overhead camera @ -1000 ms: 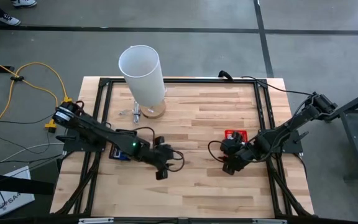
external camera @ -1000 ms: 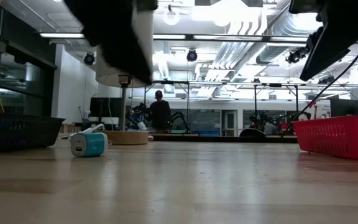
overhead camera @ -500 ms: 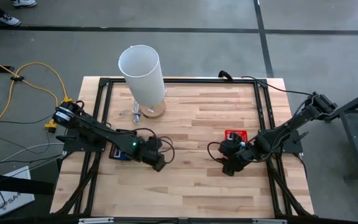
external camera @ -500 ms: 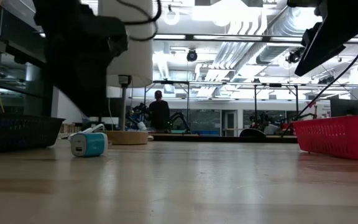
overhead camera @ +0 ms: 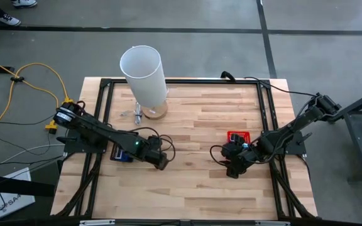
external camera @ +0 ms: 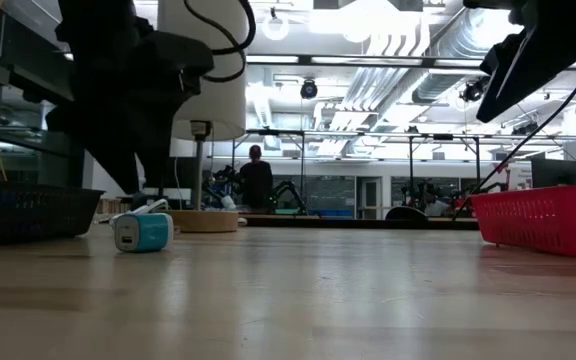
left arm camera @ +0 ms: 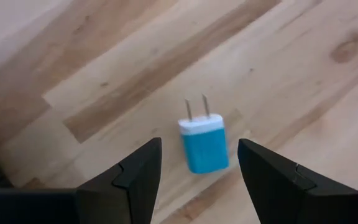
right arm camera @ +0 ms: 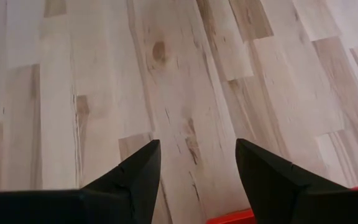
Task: Pick & Place Office items
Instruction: Put the blue charger adapter into the red bin
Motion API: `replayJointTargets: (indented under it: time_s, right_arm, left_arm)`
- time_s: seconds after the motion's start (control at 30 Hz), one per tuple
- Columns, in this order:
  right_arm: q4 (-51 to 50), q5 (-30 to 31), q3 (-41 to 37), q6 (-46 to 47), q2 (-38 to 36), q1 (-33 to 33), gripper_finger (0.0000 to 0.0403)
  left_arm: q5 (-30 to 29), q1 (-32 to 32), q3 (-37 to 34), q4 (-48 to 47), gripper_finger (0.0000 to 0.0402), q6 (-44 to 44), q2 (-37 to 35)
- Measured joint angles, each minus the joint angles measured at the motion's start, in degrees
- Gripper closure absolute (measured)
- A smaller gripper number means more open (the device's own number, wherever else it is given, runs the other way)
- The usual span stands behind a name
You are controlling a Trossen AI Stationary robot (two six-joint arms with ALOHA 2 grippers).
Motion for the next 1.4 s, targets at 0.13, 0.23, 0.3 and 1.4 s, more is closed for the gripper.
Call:
replayJointTargets:
  time_s: [0.13, 0.23, 0.3, 1.4]
  right_arm:
    - [0.0, -1.0, 0.0, 0.0, 0.0, 0.0, 0.0208]
    - [0.1, -1.1, 0.0, 0.2, 0.0, 0.0, 0.0208]
    - [0.2, -1.1, 0.0, 0.3, 0.0, 0.0, 0.0208]
    - [3.1, -2.9, 0.0, 0.3, 0.0, 0.0, 0.0208]
  left_arm:
    - [0.0, -1.2, 0.0, 1.5, 0.0196, -1.1, 0.2]
    - [0.0, -1.8, 0.0, 1.4, 0.0196, -2.2, 0.4]
    - [-0.4, -1.9, 0.1, 1.7, 0.0196, -2.5, 1.0]
    - [0.4, -2.4, 0.0, 5.0, 0.0197, -3.3, 8.3]
